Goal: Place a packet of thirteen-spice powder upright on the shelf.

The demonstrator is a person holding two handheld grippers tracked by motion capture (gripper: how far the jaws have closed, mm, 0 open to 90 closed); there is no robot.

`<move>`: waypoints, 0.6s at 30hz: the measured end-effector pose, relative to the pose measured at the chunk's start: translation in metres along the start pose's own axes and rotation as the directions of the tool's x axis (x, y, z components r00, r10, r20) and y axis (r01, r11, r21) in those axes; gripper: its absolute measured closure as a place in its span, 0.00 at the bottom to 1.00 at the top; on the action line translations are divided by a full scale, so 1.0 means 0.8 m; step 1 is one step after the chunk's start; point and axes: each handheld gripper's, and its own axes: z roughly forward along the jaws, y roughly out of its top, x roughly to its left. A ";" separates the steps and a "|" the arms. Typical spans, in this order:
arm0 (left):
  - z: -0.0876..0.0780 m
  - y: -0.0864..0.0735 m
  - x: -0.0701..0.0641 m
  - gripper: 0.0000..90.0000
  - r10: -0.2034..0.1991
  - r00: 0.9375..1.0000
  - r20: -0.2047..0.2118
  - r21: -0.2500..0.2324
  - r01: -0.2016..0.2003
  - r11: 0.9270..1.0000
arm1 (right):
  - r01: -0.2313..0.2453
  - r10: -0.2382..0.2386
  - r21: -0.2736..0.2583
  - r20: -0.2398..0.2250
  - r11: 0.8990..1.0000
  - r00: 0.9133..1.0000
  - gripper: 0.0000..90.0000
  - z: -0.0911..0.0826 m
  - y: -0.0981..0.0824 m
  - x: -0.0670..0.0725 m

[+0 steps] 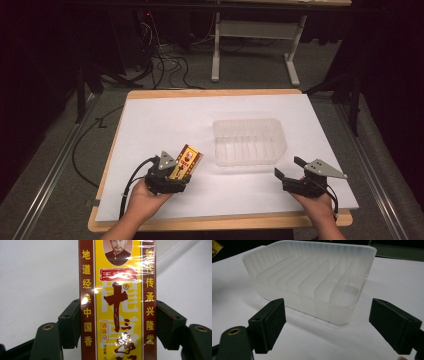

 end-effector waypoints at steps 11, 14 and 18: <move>0.011 0.014 -0.022 0.36 -0.019 0.999 0.036 -0.147 0.024 0.989 | 0.006 -0.006 -0.011 0.004 1.000 1.000 0.16 -0.001 0.000 0.000; 0.010 0.008 -0.024 0.36 -0.036 0.998 0.048 -0.195 0.044 0.980 | -0.019 0.019 -0.021 0.010 1.000 1.000 0.16 -0.002 0.001 0.001; 0.005 0.004 -0.025 0.36 -0.050 0.996 0.069 -0.222 0.064 0.973 | -0.012 0.013 -0.047 0.020 0.999 1.000 0.17 -0.007 0.010 0.008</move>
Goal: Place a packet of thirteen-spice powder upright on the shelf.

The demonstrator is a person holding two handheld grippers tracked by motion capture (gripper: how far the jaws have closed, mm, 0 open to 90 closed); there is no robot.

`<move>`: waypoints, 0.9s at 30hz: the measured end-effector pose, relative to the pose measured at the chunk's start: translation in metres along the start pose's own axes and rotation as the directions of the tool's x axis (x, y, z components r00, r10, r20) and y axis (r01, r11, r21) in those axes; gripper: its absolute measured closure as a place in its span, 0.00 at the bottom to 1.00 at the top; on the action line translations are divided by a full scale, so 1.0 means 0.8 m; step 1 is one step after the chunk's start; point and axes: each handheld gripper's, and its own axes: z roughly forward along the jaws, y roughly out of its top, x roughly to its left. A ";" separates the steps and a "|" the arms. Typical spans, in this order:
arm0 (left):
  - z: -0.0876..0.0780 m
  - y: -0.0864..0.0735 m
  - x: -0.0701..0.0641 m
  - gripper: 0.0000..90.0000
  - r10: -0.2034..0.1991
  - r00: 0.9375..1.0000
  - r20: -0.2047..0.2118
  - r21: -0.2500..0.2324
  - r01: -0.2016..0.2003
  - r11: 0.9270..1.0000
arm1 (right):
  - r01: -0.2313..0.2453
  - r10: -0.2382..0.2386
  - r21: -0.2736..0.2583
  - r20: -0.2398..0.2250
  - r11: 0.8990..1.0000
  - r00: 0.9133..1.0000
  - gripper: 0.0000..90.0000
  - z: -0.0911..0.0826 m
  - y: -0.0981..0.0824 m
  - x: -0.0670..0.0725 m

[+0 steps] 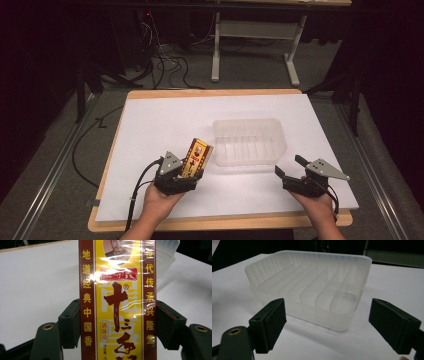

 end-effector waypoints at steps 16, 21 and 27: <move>-0.006 -0.001 -0.016 0.36 0.042 0.999 0.000 -0.075 -0.042 0.996 | 0.055 -0.053 0.013 -0.135 0.998 0.989 0.29 0.023 0.027 0.054; -0.005 -0.002 -0.019 0.36 0.050 0.999 -0.009 -0.084 -0.051 0.995 | 0.046 -0.041 0.018 -0.197 0.999 0.980 0.32 0.036 0.041 0.068; -0.004 -0.002 -0.025 0.36 0.063 0.998 -0.021 -0.091 -0.065 0.994 | 0.050 -0.050 -0.007 -0.223 0.999 0.974 0.31 0.053 0.059 0.088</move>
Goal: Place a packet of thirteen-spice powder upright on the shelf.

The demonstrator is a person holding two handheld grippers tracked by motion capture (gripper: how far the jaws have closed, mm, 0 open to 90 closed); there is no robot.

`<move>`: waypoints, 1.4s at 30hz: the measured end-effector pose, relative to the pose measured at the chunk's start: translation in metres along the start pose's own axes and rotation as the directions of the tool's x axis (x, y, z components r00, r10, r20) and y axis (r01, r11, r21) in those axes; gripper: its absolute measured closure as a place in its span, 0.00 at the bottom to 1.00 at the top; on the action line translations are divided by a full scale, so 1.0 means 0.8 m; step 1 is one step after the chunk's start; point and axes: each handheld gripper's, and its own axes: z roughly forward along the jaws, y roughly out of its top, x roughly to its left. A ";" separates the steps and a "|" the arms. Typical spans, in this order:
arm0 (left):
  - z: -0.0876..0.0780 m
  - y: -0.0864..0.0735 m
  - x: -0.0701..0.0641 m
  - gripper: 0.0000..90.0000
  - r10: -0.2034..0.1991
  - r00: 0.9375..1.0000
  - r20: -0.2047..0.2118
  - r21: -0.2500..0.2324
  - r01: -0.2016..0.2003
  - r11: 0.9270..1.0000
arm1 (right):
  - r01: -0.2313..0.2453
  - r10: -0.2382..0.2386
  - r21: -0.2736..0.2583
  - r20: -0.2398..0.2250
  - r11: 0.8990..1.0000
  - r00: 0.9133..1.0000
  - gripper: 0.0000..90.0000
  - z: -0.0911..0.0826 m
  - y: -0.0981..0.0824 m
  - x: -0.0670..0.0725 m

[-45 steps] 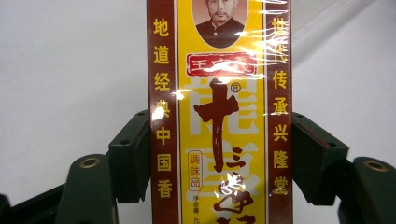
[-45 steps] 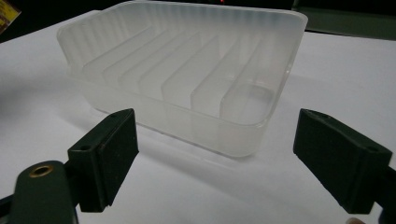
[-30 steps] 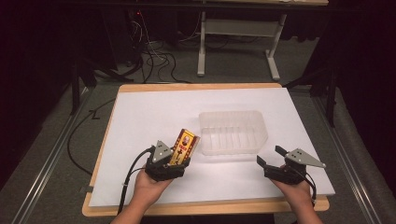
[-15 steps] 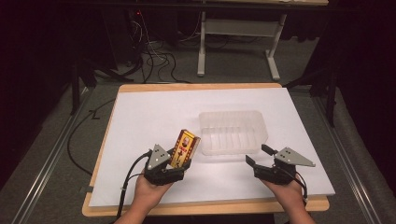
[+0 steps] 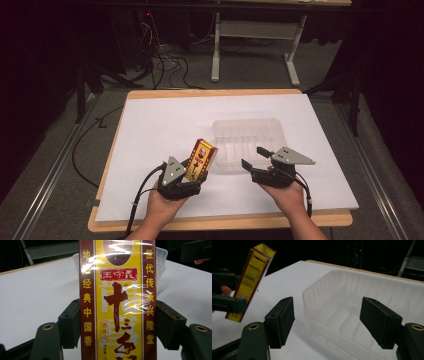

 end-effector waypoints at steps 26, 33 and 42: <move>0.030 -0.013 -0.054 0.36 0.087 0.996 0.024 0.034 -0.088 0.996 | -0.055 0.051 -0.022 -0.154 0.998 0.987 0.29 0.013 -0.005 0.041; 0.029 -0.012 -0.062 0.36 0.081 0.996 0.028 0.005 -0.081 0.997 | -0.066 0.065 0.000 -0.165 0.998 0.984 0.31 0.021 -0.008 0.047; 0.027 -0.012 -0.063 0.36 0.087 0.996 0.022 -0.004 -0.087 0.996 | -0.106 0.104 -0.002 -0.199 0.994 0.974 0.49 0.023 -0.011 0.048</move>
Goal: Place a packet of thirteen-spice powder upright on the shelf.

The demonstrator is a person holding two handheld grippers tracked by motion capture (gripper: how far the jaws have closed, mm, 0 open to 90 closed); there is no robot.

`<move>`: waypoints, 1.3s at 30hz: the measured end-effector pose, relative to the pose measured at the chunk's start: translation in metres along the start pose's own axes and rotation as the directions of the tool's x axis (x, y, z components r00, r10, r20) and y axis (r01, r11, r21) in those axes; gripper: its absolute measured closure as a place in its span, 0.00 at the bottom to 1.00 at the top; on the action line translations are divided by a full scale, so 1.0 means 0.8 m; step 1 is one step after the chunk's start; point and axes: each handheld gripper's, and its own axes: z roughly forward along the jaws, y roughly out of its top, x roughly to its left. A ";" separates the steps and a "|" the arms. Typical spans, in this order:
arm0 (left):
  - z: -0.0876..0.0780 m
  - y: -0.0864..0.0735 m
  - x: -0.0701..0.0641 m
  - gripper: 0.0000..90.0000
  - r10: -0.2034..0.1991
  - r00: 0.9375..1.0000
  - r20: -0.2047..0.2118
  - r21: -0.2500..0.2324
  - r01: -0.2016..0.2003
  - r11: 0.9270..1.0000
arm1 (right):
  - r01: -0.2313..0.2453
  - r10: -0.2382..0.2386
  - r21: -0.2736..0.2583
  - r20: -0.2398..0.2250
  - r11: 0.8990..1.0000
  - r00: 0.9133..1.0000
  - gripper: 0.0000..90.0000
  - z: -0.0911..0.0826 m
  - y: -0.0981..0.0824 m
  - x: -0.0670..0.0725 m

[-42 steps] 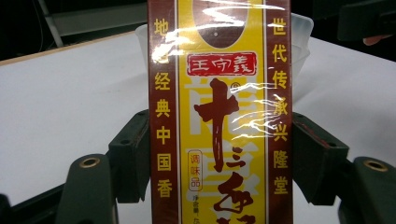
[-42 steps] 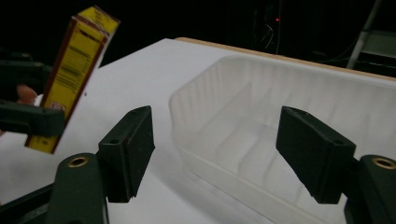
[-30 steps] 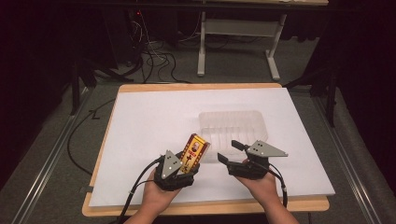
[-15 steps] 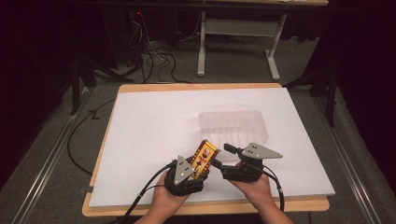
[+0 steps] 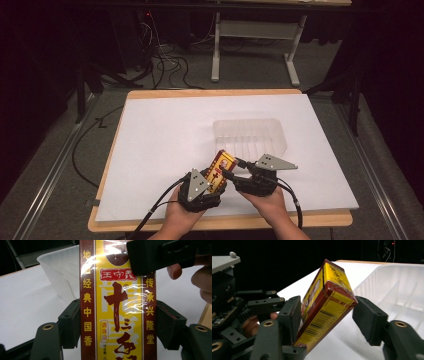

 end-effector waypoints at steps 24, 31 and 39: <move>0.010 -0.003 0.007 0.31 -0.007 0.999 0.031 0.072 0.005 0.997 | 0.069 -0.068 -0.014 0.014 0.998 0.998 0.76 -0.001 0.001 0.017; 0.007 -0.002 0.009 0.29 -0.007 0.999 0.039 0.058 0.005 0.998 | 0.071 -0.070 -0.034 0.044 0.997 0.997 0.76 -0.007 0.003 0.012; 0.001 -0.001 0.015 0.30 -0.012 0.999 0.047 0.049 0.009 0.999 | 0.072 -0.068 -0.044 0.074 0.996 0.995 0.76 -0.015 0.004 0.006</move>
